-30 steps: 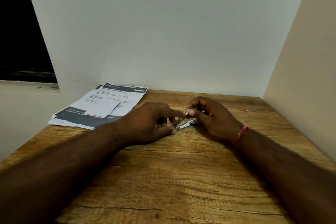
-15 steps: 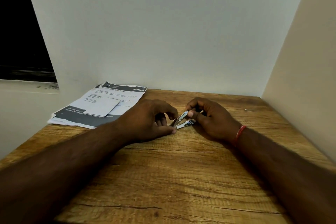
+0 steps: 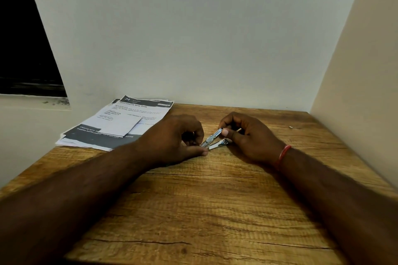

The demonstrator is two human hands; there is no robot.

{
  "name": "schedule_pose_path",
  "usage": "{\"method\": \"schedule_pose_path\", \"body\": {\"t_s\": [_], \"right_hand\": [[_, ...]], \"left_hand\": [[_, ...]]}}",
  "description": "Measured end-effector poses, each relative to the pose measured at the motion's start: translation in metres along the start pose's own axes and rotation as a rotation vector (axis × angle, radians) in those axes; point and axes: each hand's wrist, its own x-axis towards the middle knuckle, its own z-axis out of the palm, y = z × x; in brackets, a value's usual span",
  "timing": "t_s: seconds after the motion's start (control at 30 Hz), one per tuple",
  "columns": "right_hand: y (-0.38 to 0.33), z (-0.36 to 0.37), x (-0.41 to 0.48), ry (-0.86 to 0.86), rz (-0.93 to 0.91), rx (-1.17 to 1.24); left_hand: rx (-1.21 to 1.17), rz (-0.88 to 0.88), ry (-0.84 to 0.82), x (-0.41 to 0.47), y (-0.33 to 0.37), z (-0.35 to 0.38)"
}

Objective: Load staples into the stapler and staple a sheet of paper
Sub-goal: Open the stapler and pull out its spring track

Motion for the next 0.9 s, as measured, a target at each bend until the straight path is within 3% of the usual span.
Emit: {"method": "schedule_pose_path", "body": {"t_s": [0.33,0.57,0.9], "right_hand": [[-0.007,-0.003,-0.003,0.035,0.109,-0.138],[-0.034,0.007,-0.005,0.082,-0.134,-0.460],[-0.049,0.012,-0.010,0.044,-0.059,-0.498]], "left_hand": [[-0.111,-0.114,-0.047,-0.001,-0.004,-0.005],[-0.130,-0.158,-0.063,0.000,0.006,-0.004],[-0.134,-0.181,-0.071,0.000,0.009,-0.004]]}}
